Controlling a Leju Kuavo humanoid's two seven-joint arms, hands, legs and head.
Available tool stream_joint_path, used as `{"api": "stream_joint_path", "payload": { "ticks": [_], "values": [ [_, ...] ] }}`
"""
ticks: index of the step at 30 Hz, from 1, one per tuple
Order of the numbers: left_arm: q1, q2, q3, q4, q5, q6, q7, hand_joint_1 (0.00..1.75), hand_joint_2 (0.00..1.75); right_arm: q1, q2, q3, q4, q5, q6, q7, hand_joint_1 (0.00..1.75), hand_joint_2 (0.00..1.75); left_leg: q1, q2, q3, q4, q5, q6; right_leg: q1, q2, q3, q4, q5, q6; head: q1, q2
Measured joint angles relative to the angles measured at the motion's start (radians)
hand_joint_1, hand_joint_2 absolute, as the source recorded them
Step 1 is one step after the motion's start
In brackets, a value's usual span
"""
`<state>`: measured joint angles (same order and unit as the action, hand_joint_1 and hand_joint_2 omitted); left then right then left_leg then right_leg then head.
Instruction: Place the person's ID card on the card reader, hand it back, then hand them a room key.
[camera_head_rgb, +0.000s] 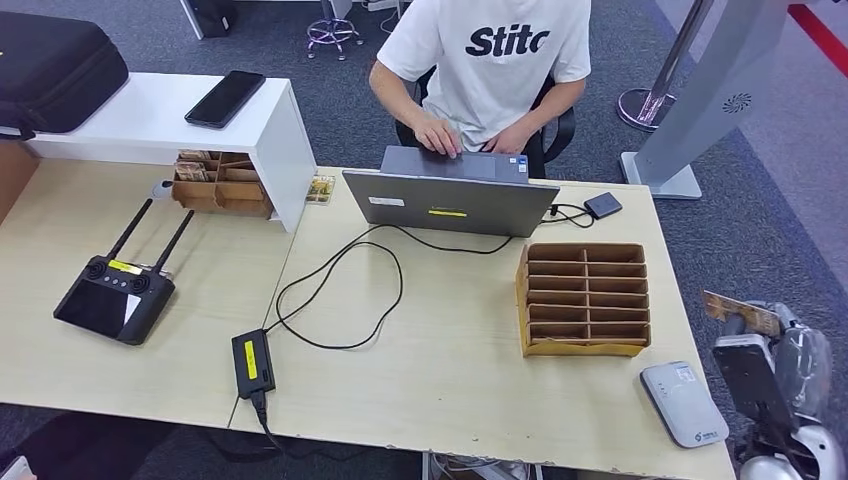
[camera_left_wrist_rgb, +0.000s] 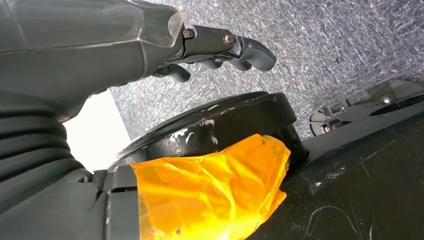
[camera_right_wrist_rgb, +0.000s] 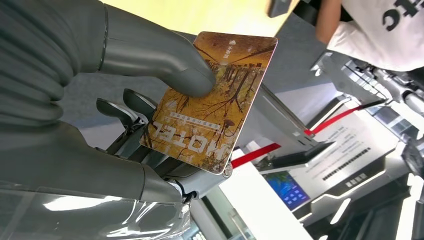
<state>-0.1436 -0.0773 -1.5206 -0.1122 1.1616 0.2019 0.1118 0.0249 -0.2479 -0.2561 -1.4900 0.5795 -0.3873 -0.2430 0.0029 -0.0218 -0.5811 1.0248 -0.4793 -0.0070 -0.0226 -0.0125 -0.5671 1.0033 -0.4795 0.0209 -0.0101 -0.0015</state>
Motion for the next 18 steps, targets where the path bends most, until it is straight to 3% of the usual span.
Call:
{"api": "stream_joint_path", "payload": {
  "ticks": [6,18],
  "values": [
    [0.003,-0.002,0.002,0.000,0.014,0.007,-0.012,0.00,1.75,0.090,0.068,-0.074,-0.043,-0.008,0.028,-0.024,1.75,1.75,0.000,0.001,0.000,0.000,0.000,0.000,0.000,0.001,0.000,0.000,0.000,0.000,0.000,0.000],
    [0.005,-0.006,0.003,0.000,0.026,0.012,-0.013,0.00,1.75,0.134,0.156,-0.140,-0.037,0.018,0.084,-0.038,1.75,1.75,0.000,0.001,0.001,0.000,0.000,0.000,0.000,0.001,0.000,0.000,0.000,0.000,0.000,0.000]
  ]
}}
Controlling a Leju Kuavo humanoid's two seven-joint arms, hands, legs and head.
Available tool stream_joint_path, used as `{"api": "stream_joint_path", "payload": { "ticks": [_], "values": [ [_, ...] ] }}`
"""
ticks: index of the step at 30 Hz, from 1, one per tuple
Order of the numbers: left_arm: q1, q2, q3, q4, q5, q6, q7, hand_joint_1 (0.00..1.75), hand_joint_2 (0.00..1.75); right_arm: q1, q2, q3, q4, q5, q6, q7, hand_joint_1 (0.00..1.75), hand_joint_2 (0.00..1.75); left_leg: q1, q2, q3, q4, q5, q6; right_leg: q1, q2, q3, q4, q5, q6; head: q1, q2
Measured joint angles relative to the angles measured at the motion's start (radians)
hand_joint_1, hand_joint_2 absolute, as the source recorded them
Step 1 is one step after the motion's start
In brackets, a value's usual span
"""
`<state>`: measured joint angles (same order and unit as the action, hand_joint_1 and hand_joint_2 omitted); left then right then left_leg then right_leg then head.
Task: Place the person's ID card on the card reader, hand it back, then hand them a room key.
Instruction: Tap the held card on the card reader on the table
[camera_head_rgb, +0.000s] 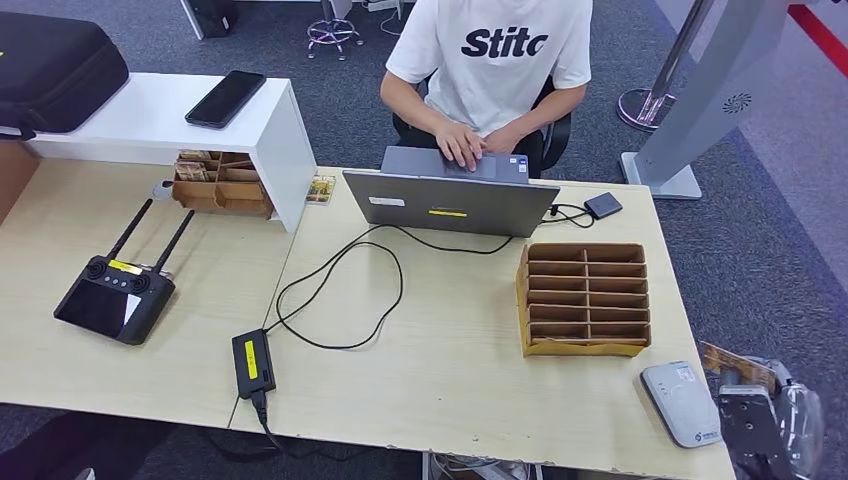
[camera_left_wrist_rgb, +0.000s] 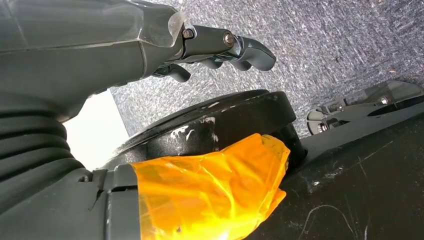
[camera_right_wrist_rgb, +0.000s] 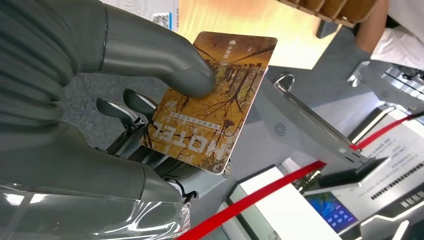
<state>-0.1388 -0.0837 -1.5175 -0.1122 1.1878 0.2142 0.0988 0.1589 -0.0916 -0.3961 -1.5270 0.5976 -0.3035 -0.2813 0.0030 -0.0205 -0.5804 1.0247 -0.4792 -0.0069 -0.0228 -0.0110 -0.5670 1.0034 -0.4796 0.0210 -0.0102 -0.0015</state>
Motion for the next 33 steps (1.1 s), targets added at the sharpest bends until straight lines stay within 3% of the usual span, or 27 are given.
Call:
{"api": "stream_joint_path", "payload": {
  "ticks": [16,33],
  "values": [
    [0.000,-0.002,0.000,0.000,0.006,0.007,0.003,0.00,1.75,-0.036,0.044,-0.073,0.237,-0.003,0.068,-0.012,1.75,1.75,0.000,0.000,0.000,0.000,0.000,0.000,0.000,0.000,0.000,0.000,0.000,0.000,0.000,0.000],
    [0.001,-0.003,0.000,0.000,0.018,0.011,0.002,0.00,1.75,-0.053,0.065,-0.104,0.252,0.028,0.072,-0.026,1.75,1.75,0.000,0.001,0.001,0.000,0.000,0.000,0.000,0.000,0.001,0.000,0.000,0.000,0.000,0.000]
  ]
}}
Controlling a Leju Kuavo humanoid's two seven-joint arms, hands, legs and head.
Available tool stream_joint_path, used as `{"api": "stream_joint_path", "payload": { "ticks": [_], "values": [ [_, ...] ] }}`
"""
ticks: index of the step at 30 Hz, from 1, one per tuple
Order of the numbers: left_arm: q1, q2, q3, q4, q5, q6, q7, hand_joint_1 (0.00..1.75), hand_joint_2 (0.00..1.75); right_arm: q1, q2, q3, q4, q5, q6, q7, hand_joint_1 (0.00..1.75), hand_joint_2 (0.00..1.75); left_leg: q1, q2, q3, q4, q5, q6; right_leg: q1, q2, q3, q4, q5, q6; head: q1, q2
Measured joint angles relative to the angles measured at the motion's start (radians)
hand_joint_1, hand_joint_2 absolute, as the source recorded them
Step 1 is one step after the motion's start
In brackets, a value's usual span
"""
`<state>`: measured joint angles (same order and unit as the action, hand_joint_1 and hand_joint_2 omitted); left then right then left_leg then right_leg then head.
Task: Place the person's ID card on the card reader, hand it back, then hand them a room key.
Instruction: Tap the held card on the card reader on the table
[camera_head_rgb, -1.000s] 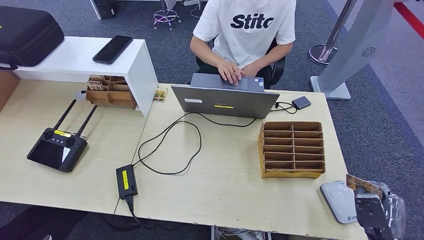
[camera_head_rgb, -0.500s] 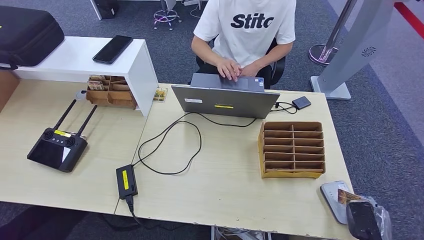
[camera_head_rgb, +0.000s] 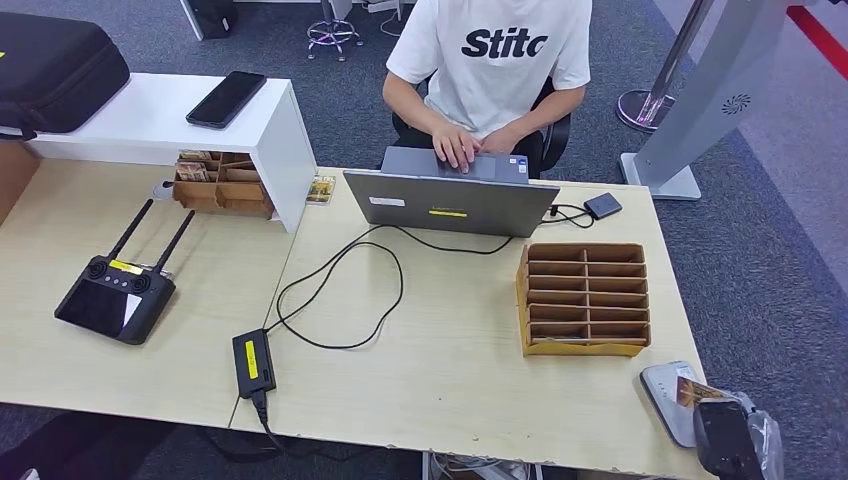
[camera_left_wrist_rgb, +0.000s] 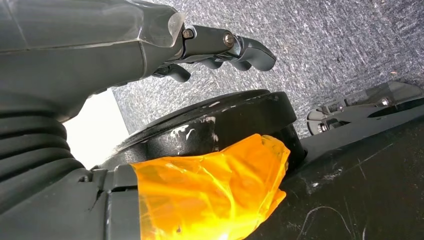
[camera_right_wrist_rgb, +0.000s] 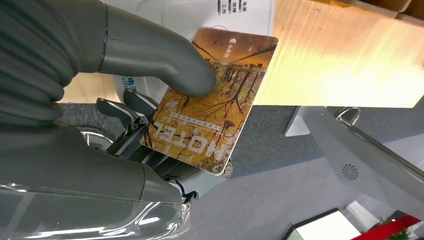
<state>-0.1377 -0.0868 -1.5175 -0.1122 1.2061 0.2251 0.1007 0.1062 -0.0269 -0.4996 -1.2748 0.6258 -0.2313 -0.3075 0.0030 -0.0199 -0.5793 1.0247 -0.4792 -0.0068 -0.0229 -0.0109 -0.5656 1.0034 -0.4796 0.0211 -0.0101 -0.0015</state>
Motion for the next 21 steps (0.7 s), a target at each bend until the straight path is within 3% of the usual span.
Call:
{"api": "stream_joint_path", "payload": {
  "ticks": [12,17,21],
  "values": [
    [0.002,-0.001,0.000,0.000,0.013,-0.002,-0.013,0.00,1.75,0.060,0.001,0.093,-0.309,0.006,-0.058,0.026,1.75,1.75,0.000,0.001,0.000,0.000,0.000,0.000,0.000,0.001,0.000,0.000,0.000,0.000,0.000,0.000],
    [0.002,0.000,0.000,0.000,0.002,-0.005,-0.014,0.00,1.75,0.024,-0.056,0.182,-0.387,0.034,-0.106,0.068,1.75,1.75,0.000,0.002,-0.001,0.000,0.000,0.000,0.000,0.002,0.000,0.000,0.001,0.000,0.000,0.000],
    [0.001,0.003,-0.001,0.000,-0.024,-0.011,-0.013,0.00,1.75,-0.099,-0.127,0.277,-0.380,0.080,-0.103,0.113,1.75,1.75,0.000,0.005,0.000,0.000,0.001,0.000,0.000,0.006,0.000,0.000,0.003,0.000,0.000,0.000]
  ]
}}
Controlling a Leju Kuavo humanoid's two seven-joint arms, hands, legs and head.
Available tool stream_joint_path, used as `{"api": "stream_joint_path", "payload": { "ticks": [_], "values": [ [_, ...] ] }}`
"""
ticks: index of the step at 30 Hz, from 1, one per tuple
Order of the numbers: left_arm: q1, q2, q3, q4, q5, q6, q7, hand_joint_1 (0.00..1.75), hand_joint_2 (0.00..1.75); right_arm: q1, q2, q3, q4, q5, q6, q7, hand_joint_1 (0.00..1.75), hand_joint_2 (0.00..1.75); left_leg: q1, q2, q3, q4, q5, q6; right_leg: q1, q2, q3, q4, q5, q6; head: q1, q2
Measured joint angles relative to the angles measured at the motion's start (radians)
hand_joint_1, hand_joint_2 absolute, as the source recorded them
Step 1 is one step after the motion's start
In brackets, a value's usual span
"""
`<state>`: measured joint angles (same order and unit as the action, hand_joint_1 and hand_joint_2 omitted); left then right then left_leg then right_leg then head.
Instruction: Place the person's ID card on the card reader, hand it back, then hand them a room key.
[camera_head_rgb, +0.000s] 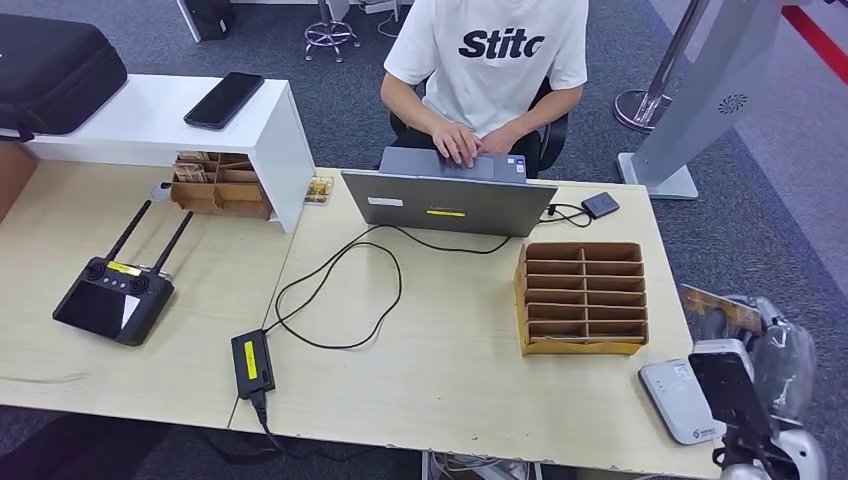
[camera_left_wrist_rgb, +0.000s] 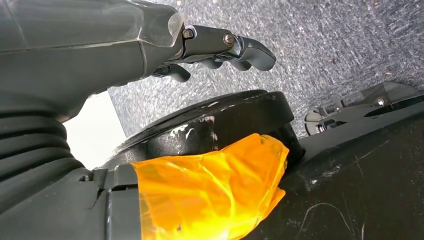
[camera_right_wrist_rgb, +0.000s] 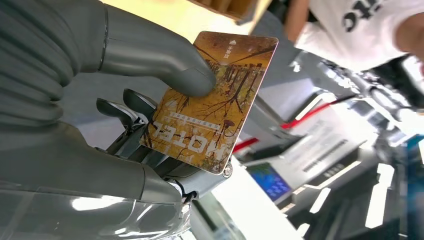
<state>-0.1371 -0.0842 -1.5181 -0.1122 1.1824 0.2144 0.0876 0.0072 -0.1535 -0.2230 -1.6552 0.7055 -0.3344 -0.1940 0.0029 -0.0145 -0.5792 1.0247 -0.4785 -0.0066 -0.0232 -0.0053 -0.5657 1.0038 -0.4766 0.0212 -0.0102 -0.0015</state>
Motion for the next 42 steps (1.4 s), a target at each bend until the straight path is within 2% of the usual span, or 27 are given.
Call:
{"api": "stream_joint_path", "payload": {
  "ticks": [6,9,13,19,27,37,40,42],
  "values": [
    [-0.007,0.008,-0.003,0.000,-0.048,-0.019,0.008,0.00,1.75,-0.345,-0.089,0.156,0.182,0.044,0.077,0.093,1.75,1.75,0.000,0.003,0.000,0.000,0.004,0.000,0.000,0.004,-0.002,0.000,0.005,0.000,0.000,0.000],
    [-0.010,0.012,-0.003,0.000,-0.077,-0.028,0.018,0.00,1.75,-0.524,-0.116,0.240,0.325,0.122,0.084,0.151,1.75,1.75,0.000,0.003,0.000,0.000,0.006,-0.001,0.000,0.003,-0.003,0.000,0.006,0.000,0.000,0.000],
    [-0.013,0.016,-0.003,0.000,-0.110,-0.038,0.022,0.00,1.75,-0.715,-0.125,0.347,0.527,0.239,0.093,0.216,1.75,1.75,0.000,0.002,0.000,0.000,0.006,-0.001,0.001,0.003,-0.003,0.001,0.006,0.000,0.000,0.000],
    [-0.019,0.019,-0.004,0.000,-0.154,-0.045,0.035,0.00,1.75,-0.905,-0.110,0.459,0.801,0.355,0.103,0.283,1.75,1.75,0.000,-0.001,-0.002,0.000,0.006,-0.001,0.001,0.000,-0.003,0.001,0.006,0.000,0.000,0.000],
    [-0.026,0.022,-0.004,0.000,-0.186,-0.061,0.057,0.00,1.75,-1.016,-0.052,0.537,1.005,0.422,0.132,0.334,1.75,1.75,0.000,-0.001,-0.002,0.000,0.006,-0.001,0.001,0.000,-0.003,0.001,0.006,0.000,0.000,0.000],
    [-0.027,0.022,-0.004,0.000,-0.197,-0.065,0.056,0.00,1.75,-1.031,-0.007,0.573,1.071,0.440,0.127,0.336,1.75,1.75,0.001,-0.001,-0.002,0.000,0.006,-0.001,0.001,0.000,-0.003,0.001,0.006,0.000,0.000,0.000],
    [-0.027,0.022,-0.004,0.000,-0.198,-0.065,0.056,0.00,1.75,-1.031,0.001,0.574,1.075,0.443,0.125,0.329,1.68,1.75,0.001,-0.001,-0.002,0.000,0.006,-0.001,0.000,0.000,-0.003,0.001,0.006,0.000,0.000,0.000],
    [-0.027,0.022,-0.004,0.000,-0.199,-0.065,0.056,0.00,1.75,-1.031,0.008,0.575,1.075,0.449,0.125,0.327,1.47,1.75,0.000,-0.001,-0.002,0.000,0.006,-0.001,0.001,0.000,-0.003,0.001,0.006,0.000,0.000,0.000]
  ]
}}
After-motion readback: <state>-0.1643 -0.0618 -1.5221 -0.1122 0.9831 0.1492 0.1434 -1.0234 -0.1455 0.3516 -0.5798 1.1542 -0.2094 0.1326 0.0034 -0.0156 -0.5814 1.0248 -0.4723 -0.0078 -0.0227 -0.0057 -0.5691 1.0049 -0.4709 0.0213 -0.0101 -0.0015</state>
